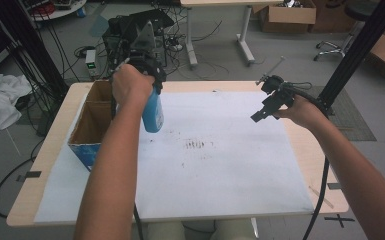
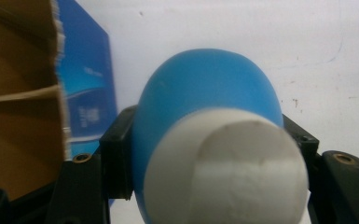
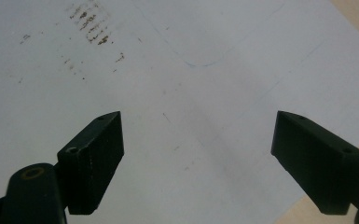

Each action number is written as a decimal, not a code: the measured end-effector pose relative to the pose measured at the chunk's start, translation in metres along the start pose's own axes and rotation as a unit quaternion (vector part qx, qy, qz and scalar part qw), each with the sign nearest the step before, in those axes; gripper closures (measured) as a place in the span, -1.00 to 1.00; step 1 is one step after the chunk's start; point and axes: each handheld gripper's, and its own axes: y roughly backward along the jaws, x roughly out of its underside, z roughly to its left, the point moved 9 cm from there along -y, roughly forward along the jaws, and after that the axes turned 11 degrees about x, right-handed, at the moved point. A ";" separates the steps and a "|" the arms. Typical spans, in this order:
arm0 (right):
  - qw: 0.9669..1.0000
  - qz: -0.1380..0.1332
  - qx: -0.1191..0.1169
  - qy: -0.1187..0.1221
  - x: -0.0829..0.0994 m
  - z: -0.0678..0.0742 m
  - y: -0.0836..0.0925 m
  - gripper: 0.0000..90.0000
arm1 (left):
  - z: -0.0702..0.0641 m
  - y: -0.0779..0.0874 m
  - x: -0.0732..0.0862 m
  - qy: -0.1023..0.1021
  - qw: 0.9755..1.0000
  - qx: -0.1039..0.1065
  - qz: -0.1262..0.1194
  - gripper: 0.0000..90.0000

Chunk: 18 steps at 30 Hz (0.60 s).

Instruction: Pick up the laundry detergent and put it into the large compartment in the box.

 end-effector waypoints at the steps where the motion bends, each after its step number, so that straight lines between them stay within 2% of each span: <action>1: 1.000 0.000 0.000 -0.001 0.000 0.000 0.000 -0.63 | 0.002 0.007 -0.001 0.001 1.000 -0.001 -0.003 -0.16; 11: 1.000 0.000 0.000 0.001 0.000 0.002 0.002 -0.63 | 0.023 0.068 -0.002 0.012 0.999 0.006 -0.034 -0.16; 18: 1.000 0.002 0.000 0.001 0.000 0.003 0.001 -0.63 | 0.046 0.100 0.003 0.021 0.999 -0.006 -0.049 -0.16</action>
